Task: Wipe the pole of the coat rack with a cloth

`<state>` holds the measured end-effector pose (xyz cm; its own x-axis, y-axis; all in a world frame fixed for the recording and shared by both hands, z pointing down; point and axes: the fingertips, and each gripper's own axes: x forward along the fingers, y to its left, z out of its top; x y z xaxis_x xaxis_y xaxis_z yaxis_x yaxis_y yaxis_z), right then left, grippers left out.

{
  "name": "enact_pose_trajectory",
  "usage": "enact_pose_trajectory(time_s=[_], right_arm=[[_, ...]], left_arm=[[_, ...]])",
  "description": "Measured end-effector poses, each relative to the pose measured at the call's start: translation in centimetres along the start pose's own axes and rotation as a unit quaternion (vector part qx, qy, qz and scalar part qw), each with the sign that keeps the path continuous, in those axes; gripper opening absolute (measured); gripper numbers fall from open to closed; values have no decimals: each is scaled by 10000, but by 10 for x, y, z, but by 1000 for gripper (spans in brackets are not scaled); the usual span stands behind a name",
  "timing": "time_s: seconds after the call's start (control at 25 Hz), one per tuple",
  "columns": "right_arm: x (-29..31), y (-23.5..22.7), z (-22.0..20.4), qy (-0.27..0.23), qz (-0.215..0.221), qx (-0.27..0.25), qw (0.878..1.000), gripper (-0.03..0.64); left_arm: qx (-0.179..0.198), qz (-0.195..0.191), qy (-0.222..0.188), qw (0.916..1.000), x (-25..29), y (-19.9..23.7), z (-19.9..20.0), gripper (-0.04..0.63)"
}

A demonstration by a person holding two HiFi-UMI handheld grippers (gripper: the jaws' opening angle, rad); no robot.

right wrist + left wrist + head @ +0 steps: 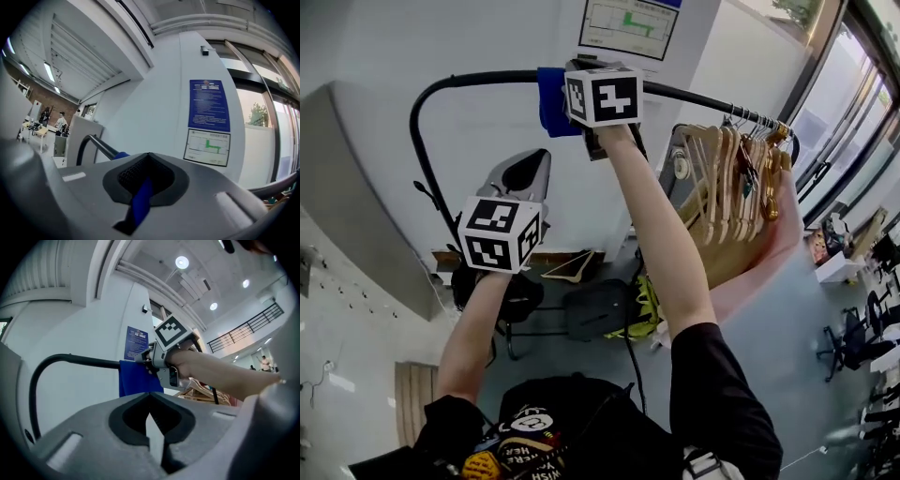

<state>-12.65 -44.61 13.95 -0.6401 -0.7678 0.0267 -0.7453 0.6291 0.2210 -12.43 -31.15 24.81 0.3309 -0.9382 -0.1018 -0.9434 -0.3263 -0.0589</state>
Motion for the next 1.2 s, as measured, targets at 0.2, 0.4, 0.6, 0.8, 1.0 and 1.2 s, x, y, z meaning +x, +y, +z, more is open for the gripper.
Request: enact_pose_trajectory(time_s=[0.2, 0.4, 0.6, 0.8, 1.0, 1.2], right_arm=[[41, 87, 18, 51, 554, -193, 9983, 0], [67, 143, 27, 57, 859, -316, 9958, 0], [68, 149, 29, 29, 947, -400, 9947, 0], [55, 121, 20, 27, 855, -292, 9959, 0], [20, 58, 3, 13, 487, -187, 9986, 0], [-27, -45, -17, 11, -152, 90, 9998, 0]], left_arm=[[18, 411, 62, 9991, -36, 42, -3, 2], [-101, 856, 28, 9963, -67, 90, -1, 2], [-148, 1166, -60, 9930, -85, 113, 7, 2], [-135, 1069, -57, 9942, -74, 107, 7, 2], [-123, 718, -88, 9973, -47, 78, 5, 2], [-176, 272, -77, 9994, -9, 37, 2, 2]])
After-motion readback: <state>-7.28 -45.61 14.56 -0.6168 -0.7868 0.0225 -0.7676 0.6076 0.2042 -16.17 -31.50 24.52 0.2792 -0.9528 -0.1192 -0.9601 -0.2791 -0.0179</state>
